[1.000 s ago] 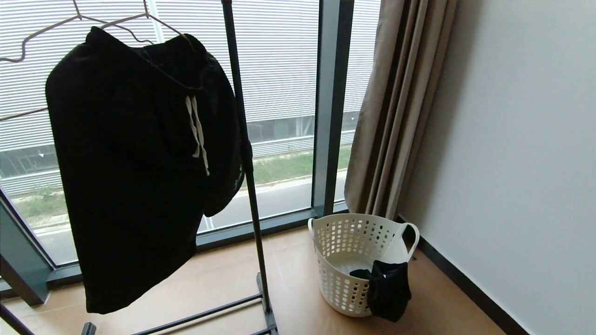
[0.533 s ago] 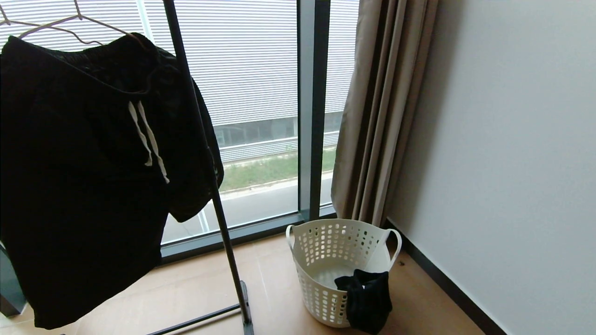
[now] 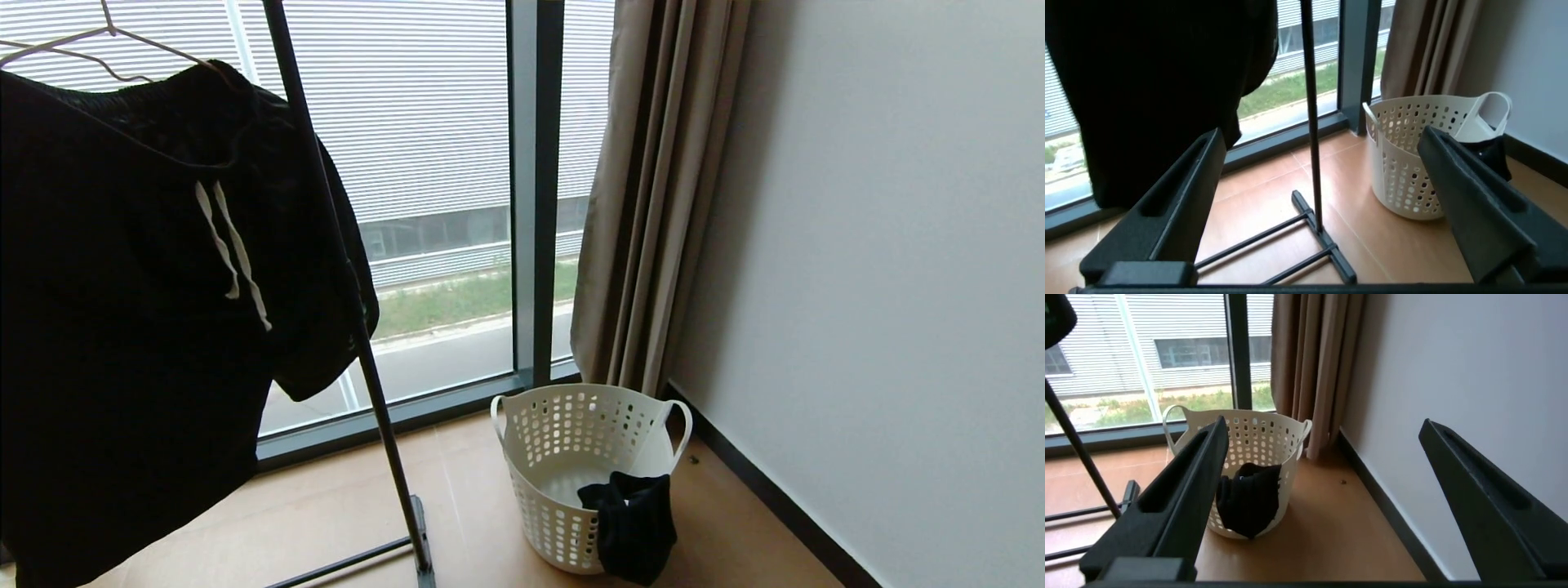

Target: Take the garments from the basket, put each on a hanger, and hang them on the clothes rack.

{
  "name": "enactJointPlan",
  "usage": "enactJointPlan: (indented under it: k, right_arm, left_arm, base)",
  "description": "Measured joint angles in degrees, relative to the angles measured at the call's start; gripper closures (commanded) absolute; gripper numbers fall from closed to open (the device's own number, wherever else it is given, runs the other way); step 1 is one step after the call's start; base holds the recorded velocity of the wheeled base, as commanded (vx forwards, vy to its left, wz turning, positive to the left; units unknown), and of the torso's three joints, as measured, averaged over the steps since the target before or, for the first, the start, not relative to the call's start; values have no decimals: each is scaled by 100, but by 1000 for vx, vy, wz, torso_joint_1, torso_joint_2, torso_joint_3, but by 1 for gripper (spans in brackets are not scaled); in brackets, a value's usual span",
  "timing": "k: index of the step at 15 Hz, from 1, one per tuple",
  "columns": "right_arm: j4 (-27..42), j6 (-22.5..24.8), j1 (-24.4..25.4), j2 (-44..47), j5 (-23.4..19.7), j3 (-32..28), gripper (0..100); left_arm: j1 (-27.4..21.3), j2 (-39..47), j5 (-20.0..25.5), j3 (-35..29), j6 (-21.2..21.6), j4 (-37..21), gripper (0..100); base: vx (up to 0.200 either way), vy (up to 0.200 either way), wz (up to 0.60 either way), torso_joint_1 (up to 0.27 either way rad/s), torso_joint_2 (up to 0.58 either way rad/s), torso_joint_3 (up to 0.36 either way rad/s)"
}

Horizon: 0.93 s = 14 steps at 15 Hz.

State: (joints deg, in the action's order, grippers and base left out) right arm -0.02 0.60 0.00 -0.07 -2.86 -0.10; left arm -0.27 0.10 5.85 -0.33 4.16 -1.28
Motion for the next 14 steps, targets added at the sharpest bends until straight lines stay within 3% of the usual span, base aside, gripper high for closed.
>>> enactJointPlan:
  k: [6, 14]
  right_arm:
    - [-5, 0, 0, 0, 0, 0, 0]
    - [-2, 2, 2, 0, -2, 0, 0]
  left_arm:
    - [-6, 0, -13, 0, -4, -2, 0]
    - [-6, 0, -41, 6, -2, 9, 0]
  base:
    - [0, 0, 0, 0, 1, -9]
    - [0, 0, 0, 2, 4, -176]
